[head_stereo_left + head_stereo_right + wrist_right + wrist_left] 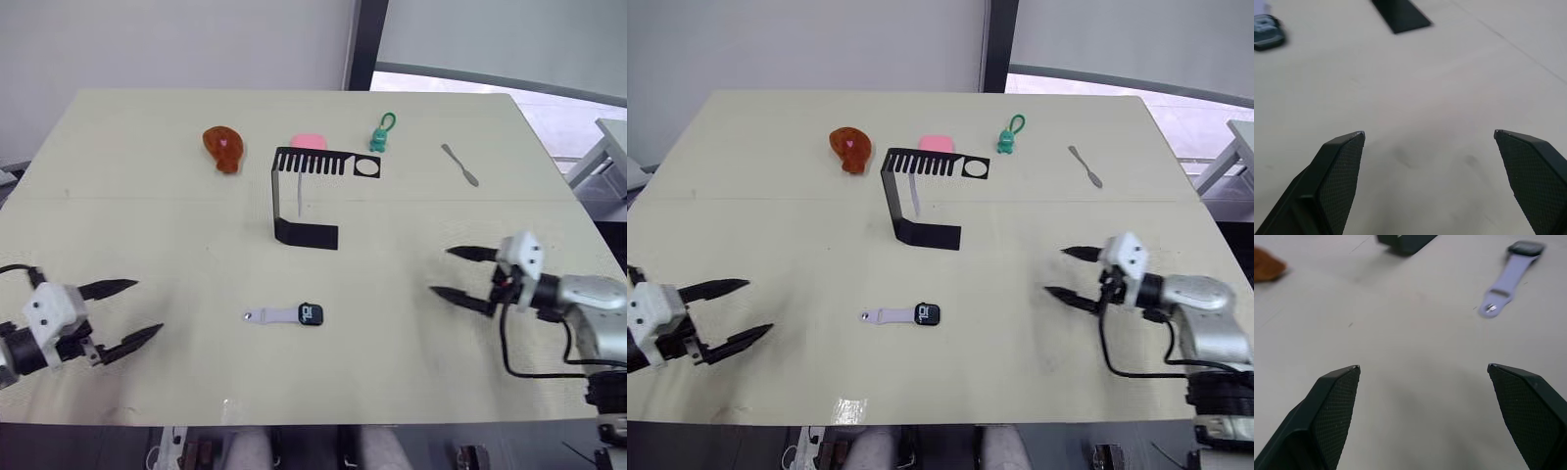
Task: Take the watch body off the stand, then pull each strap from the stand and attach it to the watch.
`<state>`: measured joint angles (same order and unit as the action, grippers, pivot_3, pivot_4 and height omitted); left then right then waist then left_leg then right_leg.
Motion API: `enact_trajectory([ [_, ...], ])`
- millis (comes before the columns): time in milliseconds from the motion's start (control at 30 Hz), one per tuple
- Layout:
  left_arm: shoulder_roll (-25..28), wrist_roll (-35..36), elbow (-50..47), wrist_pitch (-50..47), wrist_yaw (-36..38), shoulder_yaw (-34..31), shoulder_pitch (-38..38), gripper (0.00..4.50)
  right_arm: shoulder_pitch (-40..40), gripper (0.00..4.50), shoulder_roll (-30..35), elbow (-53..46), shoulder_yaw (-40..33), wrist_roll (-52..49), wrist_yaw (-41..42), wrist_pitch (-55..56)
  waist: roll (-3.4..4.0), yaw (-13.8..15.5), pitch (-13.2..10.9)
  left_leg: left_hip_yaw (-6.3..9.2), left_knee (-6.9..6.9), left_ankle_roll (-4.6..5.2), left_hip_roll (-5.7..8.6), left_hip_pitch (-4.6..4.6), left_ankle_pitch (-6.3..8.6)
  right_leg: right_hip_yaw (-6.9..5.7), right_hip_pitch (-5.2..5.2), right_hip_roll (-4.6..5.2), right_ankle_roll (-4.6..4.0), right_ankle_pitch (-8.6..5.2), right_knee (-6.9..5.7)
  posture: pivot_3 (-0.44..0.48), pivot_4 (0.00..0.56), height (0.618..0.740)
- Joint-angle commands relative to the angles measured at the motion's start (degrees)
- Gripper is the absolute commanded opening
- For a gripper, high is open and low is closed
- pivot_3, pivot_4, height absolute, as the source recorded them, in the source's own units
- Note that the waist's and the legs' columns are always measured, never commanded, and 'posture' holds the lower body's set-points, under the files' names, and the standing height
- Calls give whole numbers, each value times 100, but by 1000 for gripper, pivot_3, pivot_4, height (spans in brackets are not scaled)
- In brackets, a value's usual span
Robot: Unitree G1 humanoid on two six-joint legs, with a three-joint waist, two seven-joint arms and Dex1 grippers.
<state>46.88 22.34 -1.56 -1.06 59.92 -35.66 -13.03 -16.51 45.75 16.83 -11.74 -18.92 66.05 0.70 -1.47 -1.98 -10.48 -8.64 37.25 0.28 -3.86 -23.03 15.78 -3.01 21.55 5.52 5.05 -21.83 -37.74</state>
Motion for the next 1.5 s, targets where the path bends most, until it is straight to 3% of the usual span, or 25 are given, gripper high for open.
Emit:
enact_trajectory([
  [33, -66, 21, 132, 169, -296, -373, -39, 4500, 99, 4482, 144, 338, -351, 92, -218, 462, 0, -8, 0, 0, 0, 0, -1, 1, 0, 0, -1, 0, 0, 0, -1, 0, 150, 740],
  [367, -227, 198, -343, 46, -504, -176, -60, 4500, 1, 4482, -47, 931, -246, 112, -201, 985, 0, -56, 0, -1, -2, -3, -2, 3, -2, 1, -2, 0, 0, 0, -5, 0, 150, 740],
  [533, -690, 733, -1529, -627, -1220, 136, 261, 4500, -702, 4482, -1041, 228, 147, -512, -439, -200, 0, -147, 1, 0, -2, -8, -7, 7, -5, 2, -6, -2, 0, 0, -11, 0, 150, 740],
  [667, -1141, 695, -2439, -1098, -2023, 550, 358, 4500, -1175, 4482, -1805, -21, 692, -252, -845, -564, 2, -124, 0, 3, -6, -16, -11, 7, -9, 2, 2, -7, 0, 0, -26, 0, 150, 740],
  [767, -1378, 580, -2966, -1389, -2555, 948, 533, 4500, -1665, 3300, -2328, 252, 1070, 96, -1198, -543, 1, -120, 0, 5, -3, -15, -8, 3, -8, 2, -1, -5, 0, 0, -31, 0, 150, 740],
  [967, -1691, 155, -3582, -1833, -3349, 1876, 939, 4500, -2432, 312, -2982, 1242, 1641, 729, -1392, -78, 1, -88, 1, 9, 6, -12, 1, 0, -8, 1, -1, -2, 0, 0, -30, 0, 150, 740],
  [1000, -1777, 57, -3689, -1924, -3499, 2084, 1001, 4500, -2522, 53, -3067, 1388, 1691, 795, -1428, -13, 0, -92, 1, 10, 6, -10, 2, -1, -7, 1, -4, -1, 0, 1, -31, 0, 150, 740],
  [1167, -2262, -236, -3916, -2263, -4037, 2867, 1084, 4500, -2929, 53, -3410, 2133, 1754, 1067, -1725, 154, 1, -129, 1, 9, 6, -10, 0, -3, -7, 2, -1, -4, 1, 1, -39, 0, 150, 740],
  [1500, -2743, -887, -3617, -2494, -4597, 3607, 1738, 4500, -3380, 53, -3522, 3432, 1664, 1376, -2030, 765, 1, -115, 1, 9, 7, -16, -2, -3, -11, 2, 0, -8, 1, 0, -44, 0, 150, 740],
])
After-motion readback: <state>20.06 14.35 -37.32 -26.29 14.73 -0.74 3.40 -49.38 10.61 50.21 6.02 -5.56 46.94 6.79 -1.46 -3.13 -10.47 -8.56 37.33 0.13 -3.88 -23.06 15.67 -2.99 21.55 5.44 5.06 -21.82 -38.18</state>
